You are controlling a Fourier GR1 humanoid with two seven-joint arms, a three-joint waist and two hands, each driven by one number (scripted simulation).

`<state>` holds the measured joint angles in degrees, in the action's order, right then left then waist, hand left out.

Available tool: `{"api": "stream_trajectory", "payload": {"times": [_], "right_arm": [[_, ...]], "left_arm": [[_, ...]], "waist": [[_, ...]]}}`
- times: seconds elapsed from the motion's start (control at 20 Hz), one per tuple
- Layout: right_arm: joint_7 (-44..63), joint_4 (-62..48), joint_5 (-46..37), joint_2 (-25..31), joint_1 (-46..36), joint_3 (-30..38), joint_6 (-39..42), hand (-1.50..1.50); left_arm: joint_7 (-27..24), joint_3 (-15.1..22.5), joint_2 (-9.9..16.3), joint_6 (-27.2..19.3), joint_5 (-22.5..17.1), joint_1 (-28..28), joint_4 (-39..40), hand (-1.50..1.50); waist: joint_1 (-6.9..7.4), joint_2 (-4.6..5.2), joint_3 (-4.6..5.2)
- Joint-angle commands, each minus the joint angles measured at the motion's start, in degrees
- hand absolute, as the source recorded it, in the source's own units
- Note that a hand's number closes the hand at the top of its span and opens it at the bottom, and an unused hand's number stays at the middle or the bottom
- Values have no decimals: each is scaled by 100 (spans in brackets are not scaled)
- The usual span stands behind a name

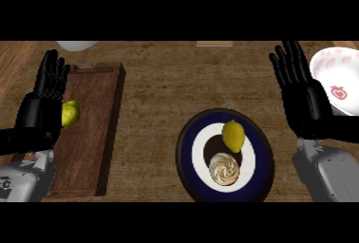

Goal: Pick the lemon from the plate and place it in the bowl

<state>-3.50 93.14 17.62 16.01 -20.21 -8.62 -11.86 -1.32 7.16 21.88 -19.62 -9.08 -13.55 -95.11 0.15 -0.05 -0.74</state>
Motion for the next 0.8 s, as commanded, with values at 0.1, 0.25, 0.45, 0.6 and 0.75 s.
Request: {"api": "stream_trajectory", "payload": {"times": [0.1,0.25,0.45,0.6,0.75], "right_arm": [[-83,798,-621,593,11,166,-46,150],[-579,1239,-1096,1211,172,414,58,150],[749,-42,-2571,1445,1840,345,-1377,-150],[529,922,-3555,851,2772,-470,-2241,-150],[655,1490,-4560,652,3727,-1209,-2712,-150]], "left_arm": [[568,-301,367,101,-1,329,8,0],[642,-459,578,284,-65,660,622,0],[754,-508,520,196,-158,827,532,0],[700,-616,615,353,-223,814,756,0],[610,-503,518,411,-197,958,648,0]], "waist": [[-22,-31,75],[-160,-38,83],[-543,-62,102],[-516,-83,101],[-324,-64,96]]}}
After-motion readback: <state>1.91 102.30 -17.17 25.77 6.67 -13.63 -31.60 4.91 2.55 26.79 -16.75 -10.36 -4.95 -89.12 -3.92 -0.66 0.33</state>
